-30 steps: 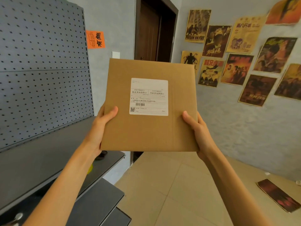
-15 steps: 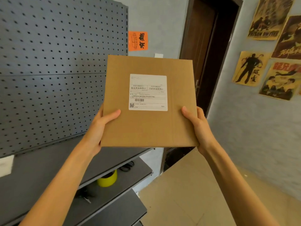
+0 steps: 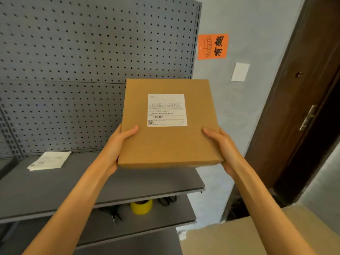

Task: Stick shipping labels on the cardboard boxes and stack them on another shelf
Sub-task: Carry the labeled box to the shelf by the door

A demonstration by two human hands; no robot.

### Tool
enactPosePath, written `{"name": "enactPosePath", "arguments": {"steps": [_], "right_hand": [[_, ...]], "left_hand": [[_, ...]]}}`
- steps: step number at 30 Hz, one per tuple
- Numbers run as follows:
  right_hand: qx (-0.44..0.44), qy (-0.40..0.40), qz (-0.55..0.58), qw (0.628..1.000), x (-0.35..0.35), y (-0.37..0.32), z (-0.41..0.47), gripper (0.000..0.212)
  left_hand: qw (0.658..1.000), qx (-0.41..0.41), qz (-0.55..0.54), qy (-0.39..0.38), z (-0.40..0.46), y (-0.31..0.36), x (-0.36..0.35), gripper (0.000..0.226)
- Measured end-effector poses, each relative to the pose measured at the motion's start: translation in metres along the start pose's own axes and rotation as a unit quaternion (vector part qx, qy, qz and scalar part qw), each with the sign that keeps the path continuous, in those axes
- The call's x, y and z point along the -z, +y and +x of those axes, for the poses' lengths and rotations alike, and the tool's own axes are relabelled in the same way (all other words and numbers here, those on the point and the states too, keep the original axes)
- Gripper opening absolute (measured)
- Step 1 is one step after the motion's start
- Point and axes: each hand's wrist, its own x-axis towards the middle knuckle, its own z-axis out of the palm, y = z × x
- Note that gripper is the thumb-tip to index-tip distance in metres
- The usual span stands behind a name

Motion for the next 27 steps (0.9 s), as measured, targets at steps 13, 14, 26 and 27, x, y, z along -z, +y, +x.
{"name": "enactPosePath", "arguments": {"steps": [13,14,26,27], "right_hand": [[-0.115,-0.042,0.001,0.992,-0.002,0.076,0.077,0.043],[-0.127,-0.046,0.004,0.991,-0.003,0.083,0.082,0.042],[-0.191,-0.067,-0.005,0.979,-0.013,0.135,0.119,0.050],[-0.196,-0.068,-0.004,0.978,-0.013,0.138,0.121,0.049]], "left_hand": [[0.986,0.121,0.033,0.112,0.044,-0.061,0.014,0.041],[0.984,0.130,0.034,0.117,0.047,-0.065,0.017,0.040],[0.964,0.232,0.053,0.122,0.078,-0.103,0.040,0.037],[0.962,0.237,0.056,0.122,0.080,-0.106,0.041,0.037]]}}
